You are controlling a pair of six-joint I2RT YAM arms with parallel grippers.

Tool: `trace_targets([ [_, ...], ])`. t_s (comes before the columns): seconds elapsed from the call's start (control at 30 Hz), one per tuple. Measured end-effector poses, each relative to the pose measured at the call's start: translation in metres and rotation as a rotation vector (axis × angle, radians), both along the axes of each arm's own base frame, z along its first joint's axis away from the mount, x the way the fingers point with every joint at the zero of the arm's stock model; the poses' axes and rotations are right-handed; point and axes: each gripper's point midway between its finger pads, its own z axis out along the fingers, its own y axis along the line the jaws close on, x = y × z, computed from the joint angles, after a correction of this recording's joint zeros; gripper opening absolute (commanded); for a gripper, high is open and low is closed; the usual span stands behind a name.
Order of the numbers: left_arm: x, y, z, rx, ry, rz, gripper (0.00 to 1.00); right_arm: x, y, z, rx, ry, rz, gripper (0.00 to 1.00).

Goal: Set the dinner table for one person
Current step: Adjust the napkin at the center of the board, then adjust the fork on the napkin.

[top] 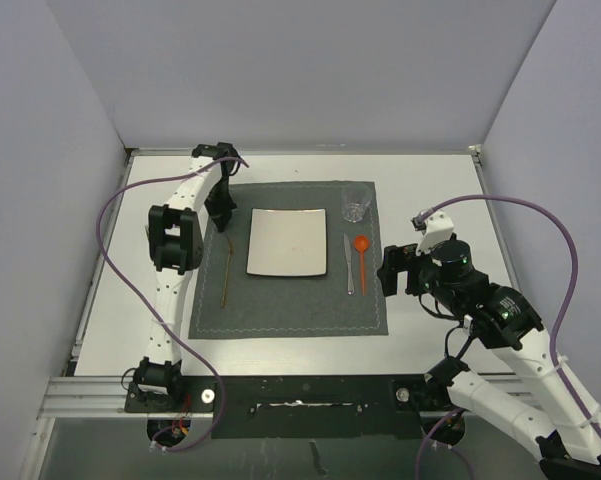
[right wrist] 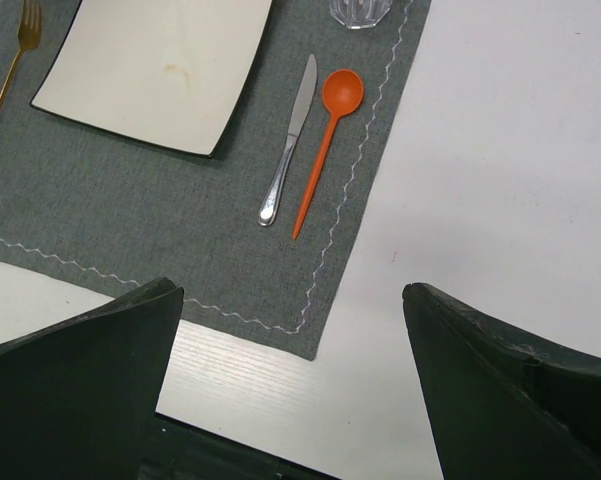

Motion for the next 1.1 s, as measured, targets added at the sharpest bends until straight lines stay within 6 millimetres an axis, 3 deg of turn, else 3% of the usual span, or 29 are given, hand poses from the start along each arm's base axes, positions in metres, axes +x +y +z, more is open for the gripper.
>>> trace_targets([
  [0.43,0.005,-0.001,0.011,-0.004,-0.027,-0.032,0.00,-0.002,-0.001,0.002,0.007,-0.007,0.001,0.98],
  [0.63,0.006,0.002,0.042,0.008,-0.087,-0.040,0.00,-0.003,0.000,0.004,0.017,-0.011,0.009,0.98],
  [0.8,-0.012,0.003,0.064,0.030,-0.092,-0.051,0.00,-0.005,0.001,0.005,0.027,-0.014,0.014,0.98],
  [0.9,-0.027,0.000,0.059,0.040,-0.050,-0.059,0.00,-0.005,0.002,0.005,0.028,-0.013,0.017,0.98],
  [1.1,-0.059,-0.003,0.024,0.050,0.077,-0.072,0.00,-0.006,0.002,0.007,0.034,-0.018,0.020,0.98],
])
